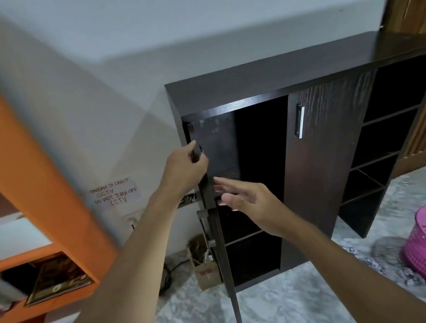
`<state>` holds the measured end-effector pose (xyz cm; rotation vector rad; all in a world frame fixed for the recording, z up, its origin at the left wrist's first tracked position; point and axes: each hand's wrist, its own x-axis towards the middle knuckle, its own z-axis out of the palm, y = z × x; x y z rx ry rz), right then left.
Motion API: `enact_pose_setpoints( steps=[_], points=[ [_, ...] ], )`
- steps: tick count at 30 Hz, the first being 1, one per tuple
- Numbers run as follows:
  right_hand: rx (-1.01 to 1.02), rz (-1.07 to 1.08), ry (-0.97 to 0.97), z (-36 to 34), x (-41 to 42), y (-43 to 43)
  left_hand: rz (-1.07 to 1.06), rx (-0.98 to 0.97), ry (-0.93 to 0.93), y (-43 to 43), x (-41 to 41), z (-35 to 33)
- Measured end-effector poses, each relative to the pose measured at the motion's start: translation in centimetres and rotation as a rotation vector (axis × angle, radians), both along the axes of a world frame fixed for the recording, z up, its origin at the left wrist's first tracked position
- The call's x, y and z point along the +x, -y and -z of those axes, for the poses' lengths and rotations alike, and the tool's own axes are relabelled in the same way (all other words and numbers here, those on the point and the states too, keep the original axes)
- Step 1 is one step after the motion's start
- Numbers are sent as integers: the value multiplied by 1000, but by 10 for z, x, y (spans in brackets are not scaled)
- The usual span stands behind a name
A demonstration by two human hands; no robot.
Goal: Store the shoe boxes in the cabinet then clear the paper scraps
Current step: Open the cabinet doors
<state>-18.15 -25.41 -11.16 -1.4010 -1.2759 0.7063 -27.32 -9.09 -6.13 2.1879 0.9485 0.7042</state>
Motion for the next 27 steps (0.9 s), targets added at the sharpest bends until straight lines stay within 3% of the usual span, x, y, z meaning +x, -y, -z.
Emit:
enact_pose_setpoints(
  steps=[5,14,18,27],
  points=[
    [14,253,47,-11,50,-12,44,329,-74,-7,23,-28],
    [10,638,-4,0,160,5,313,413,-211,-30,117,-46],
    [-26,701,13,11,221,0,377,460,-222,-40,185,-49],
    [-41,740,-5,29,334,-59,311,581,-241,-50,329,-26]
  ],
)
